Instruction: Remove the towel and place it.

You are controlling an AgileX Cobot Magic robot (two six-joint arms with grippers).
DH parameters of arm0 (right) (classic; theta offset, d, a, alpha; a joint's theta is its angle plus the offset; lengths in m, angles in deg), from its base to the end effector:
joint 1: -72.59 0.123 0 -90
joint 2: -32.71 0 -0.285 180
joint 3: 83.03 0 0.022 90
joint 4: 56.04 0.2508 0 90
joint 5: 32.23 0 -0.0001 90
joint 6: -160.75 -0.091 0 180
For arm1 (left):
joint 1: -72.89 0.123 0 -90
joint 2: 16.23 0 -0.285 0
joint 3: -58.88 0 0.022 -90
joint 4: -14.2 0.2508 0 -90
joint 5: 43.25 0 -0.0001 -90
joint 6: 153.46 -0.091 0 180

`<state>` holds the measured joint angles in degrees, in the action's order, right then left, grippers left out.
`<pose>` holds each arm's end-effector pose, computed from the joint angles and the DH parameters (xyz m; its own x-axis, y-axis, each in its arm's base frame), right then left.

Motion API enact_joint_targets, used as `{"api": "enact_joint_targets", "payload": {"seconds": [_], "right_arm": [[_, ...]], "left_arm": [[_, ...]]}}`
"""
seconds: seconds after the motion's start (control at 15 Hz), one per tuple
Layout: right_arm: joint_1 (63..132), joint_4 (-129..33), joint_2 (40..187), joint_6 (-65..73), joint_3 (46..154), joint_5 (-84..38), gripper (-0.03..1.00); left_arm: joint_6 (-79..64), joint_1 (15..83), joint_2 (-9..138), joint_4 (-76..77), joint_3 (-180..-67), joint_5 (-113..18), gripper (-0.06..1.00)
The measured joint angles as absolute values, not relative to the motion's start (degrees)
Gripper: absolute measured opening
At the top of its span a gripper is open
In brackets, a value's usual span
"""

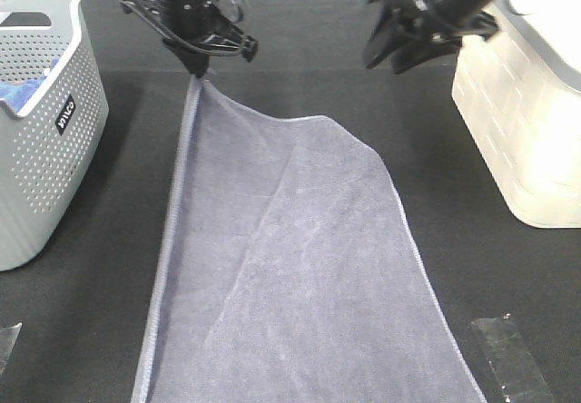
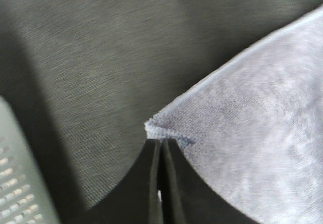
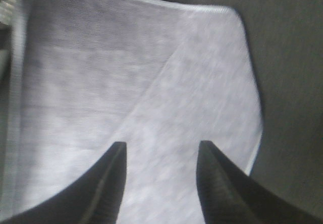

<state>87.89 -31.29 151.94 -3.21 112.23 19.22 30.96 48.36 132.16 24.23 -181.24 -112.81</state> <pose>0.4042 0.1415 0.2561 -0.8571 -0.2347 -0.4586 -0.3943 0.8717 0.2909 0.4856 -0.2053 0.2189 -0.8461 0.3694 -0.3843 0.3398 0.9293 0.1449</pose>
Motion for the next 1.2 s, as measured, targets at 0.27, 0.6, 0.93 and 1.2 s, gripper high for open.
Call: {"api": "enact_joint_targets", "payload": {"seconds": [0.27,0.6,0.93,1.2], "right_arm": [[90.75,-38.74,162.08,-4.47,122.49,19.4,0.49],[90.52,-43.33,170.68,-7.45,129.31,21.11,0.55],[90.52,-43.33,173.48,-7.96,129.77,21.92,0.55],[90.52,-42.52,173.94,-7.96,129.77,21.8,0.55]], "left_arm": [[31.99,49.22,132.16,24.23,-181.24,-113.21,0.0],[32.85,49.57,131.82,24.52,-180.38,-113.15,0.0],[34.05,51.28,126.83,26.98,-169.49,-113.09,0.0],[34.8,53.06,124.77,27.21,-162.67,-113.21,0.0]]}}
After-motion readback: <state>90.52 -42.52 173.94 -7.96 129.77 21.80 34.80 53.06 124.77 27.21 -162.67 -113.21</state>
